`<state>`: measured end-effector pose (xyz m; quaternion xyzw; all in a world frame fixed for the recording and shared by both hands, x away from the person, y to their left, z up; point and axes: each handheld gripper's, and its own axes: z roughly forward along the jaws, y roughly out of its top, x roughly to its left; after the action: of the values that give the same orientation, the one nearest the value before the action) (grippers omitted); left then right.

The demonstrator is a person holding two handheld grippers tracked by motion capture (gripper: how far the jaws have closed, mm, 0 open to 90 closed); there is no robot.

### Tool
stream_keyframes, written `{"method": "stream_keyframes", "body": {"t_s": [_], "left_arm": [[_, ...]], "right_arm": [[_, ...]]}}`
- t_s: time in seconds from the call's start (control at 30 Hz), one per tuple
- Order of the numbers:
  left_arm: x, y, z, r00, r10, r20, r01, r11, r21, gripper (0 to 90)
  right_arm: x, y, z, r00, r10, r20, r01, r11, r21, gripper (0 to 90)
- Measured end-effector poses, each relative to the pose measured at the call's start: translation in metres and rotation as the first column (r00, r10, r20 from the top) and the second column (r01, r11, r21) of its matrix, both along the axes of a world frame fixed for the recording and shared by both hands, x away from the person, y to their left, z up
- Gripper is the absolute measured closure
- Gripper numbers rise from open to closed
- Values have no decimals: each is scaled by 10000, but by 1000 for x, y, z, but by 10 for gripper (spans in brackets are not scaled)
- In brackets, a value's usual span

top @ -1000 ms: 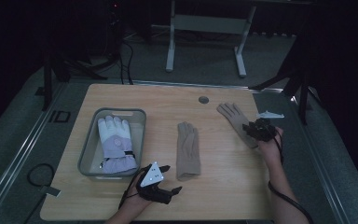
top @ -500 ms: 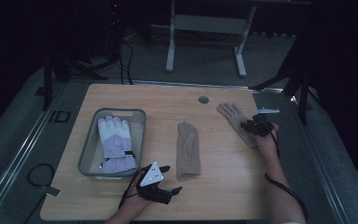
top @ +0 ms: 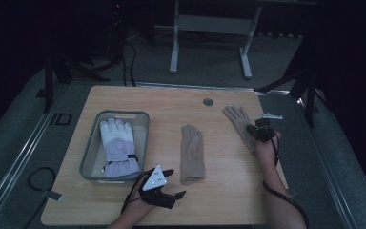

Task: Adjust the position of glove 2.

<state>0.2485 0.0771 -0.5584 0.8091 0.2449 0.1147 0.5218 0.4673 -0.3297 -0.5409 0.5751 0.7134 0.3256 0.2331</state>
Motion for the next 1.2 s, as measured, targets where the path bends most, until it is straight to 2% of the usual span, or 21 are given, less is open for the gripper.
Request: {"method": "stream_keyframes", "body": {"t_s": [0.13, 0.37, 0.4, 0.43, 0.47, 0.53, 0.57, 0.73, 0.97, 1.07, 1.2], "left_arm": [[0, 0, 0, 10000, -49, 29, 49, 10000, 18, 143], [0, -1, 1, 10000, -3, 55, 3, 10000, -10, 144], [0, -1, 1, 10000, -3, 55, 3, 10000, -10, 143], [0, -1, 2, 10000, 3, 62, -3, 10000, -36, 143], [0, -1, 2, 10000, 13, 60, -13, 10000, -43, 143], [0, -1, 2, 10000, 36, 80, -36, 10000, -46, 143], [0, -1, 2, 10000, 30, 71, -30, 10000, -65, 143], [-1, 0, 3, 9999, -5, 112, 6, 10000, -57, 143], [-1, -1, 3, 9999, -17, 127, 18, 10000, -51, 143], [0, -1, 3, 9999, -44, 121, 45, 10000, -67, 143], [0, -2, 2, 9999, -58, 82, 58, 10000, 12, 143]], "right_arm": [[-18, 3, 2, 9996, -278, -68, 279, 9995, 158, 853], [-55, 7, 20, 9987, -451, 257, 440, 9982, 396, 853], [-55, 7, 20, 9987, -451, 257, 440, 9982, 396, 853], [-61, 7, 22, 9982, -537, 277, 522, 9973, 515, 853], [-72, 5, 26, 9971, -694, 297, 661, 9929, 988, 853], [-84, 7, 28, 9957, -824, 417, 786, 9933, 849, 852], [-91, 7, 28, 9961, -824, 318, 788, 9916, 1029, 852], [-115, 12, 19, 9966, -822, -49, 823, 9915, 1013, 850], [-118, 16, -3, 9965, -619, -556, 643, 9971, 419, 838], [-117, 17, -6, 9965, -598, -588, 625, 9971, 444, 825], [-118, 15, -4, 9959, -558, -709, 609, 9956, 706, 778]]}}
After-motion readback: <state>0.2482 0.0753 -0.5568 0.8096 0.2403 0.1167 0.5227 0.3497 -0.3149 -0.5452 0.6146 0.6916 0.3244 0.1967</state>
